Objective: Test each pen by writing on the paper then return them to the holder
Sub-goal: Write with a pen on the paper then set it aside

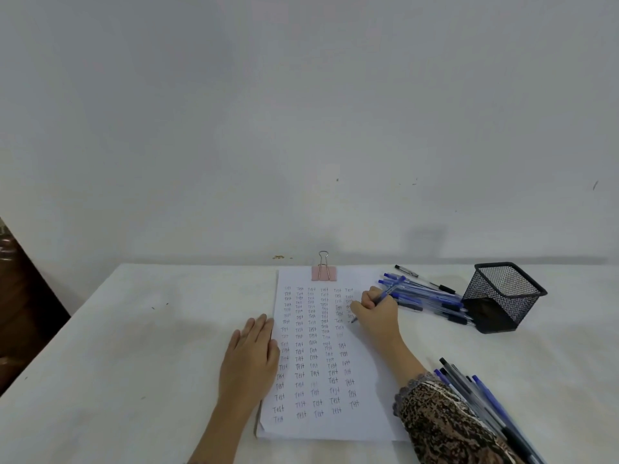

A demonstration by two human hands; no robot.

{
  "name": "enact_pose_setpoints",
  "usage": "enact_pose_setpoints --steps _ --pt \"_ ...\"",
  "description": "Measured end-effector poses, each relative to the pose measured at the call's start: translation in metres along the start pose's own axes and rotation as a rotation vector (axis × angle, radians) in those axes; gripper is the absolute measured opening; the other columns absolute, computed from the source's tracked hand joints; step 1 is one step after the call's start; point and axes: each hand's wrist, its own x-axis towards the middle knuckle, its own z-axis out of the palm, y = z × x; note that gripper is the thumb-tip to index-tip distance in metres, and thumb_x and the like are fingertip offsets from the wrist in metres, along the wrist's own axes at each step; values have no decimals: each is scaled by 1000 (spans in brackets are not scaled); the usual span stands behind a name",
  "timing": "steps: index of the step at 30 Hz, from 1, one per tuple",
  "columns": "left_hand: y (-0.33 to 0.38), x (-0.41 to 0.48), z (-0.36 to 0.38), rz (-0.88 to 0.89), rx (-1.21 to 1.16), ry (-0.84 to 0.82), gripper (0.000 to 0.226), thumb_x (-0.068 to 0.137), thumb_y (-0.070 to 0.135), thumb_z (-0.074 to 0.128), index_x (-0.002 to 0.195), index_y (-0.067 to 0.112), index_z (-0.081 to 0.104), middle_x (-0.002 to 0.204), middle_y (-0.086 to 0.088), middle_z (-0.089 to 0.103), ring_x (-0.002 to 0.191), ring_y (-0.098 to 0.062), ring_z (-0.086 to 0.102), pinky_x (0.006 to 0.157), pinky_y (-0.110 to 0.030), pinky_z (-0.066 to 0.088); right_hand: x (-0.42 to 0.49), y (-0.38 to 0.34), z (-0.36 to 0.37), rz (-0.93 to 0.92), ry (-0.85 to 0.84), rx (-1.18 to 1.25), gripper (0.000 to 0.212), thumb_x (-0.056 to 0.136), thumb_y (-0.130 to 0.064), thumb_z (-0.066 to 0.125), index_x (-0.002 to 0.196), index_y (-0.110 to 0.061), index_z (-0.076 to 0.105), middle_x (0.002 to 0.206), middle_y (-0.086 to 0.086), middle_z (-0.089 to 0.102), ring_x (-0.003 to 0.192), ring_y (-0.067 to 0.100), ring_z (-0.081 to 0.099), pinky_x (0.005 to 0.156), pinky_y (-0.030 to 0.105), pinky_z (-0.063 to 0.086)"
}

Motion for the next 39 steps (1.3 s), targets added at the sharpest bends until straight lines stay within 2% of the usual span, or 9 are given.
enact_pose_setpoints --steps 7,13,17,21,25,30,35,37,39 --pt "0 -1 0 -2 -2 -7 94 66 52 -13 146 20 23 154 6 18 143 -9 10 111 -22 -3 0 -1 0 -3 -13 -31 52 69 20 49 50 -20 21 55 -4 23 46 5 22 54 18 25" --pt "1 -1 -3 -6 17 -20 96 63 52 -17 147 21 18 155 8 14 143 -7 6 109 -20 -7 2 4 0 -18 68 36 55 69 21 48 50 -22 20 51 -6 22 55 12 20 80 19 34" --pt "1 -1 -2 -5 0 -20 96 64 53 -15 147 20 20 155 7 15 143 -8 7 110 -21 -6 2 0 0 -30 16 -22 52 69 20 49 50 -19 21 54 -2 22 57 13 23 70 20 32" --pt "0 -1 -1 -4 9 -18 95 64 52 -15 147 21 19 155 8 14 143 -7 7 111 -21 -5 0 -1 -2 -26 16 -61 50 70 19 50 50 -18 22 54 -2 23 47 5 22 54 14 28" --pt "0 -1 -2 -6 13 -11 95 63 51 -16 147 21 19 155 8 15 143 -7 7 111 -21 -5 2 1 -1 -37 50 -34 52 70 21 48 50 -19 22 53 -2 21 57 14 21 75 18 32" --pt "-1 -1 0 -6 -12 -1 94 65 53 -13 146 20 23 154 7 18 143 -8 10 111 -22 -3 3 2 -3 -21 44 -54 51 70 21 49 52 -19 22 56 -1 22 57 13 22 60 19 28" --pt "-1 -1 0 -6 -9 -4 94 65 53 -14 146 22 21 154 9 16 143 -6 8 111 -21 -5 1 5 -1 -67 20 -13 53 69 23 46 53 -21 21 54 -2 19 57 7 23 70 15 30" --pt "-1 -1 0 -11 -15 3 94 65 53 -13 146 22 23 154 9 18 143 -6 9 111 -21 -4 2 5 -4 -19 22 115 51 68 16 52 51 -22 23 51 -4 22 51 6 23 62 13 34" --pt "0 -1 0 -12 -11 11 93 66 52 -13 146 22 24 154 9 19 143 -6 10 110 -20 -4 3 2 -9 131 55 374 44 75 -3 63 51 -21 30 43 -5 30 40 7 26 42 14 30"
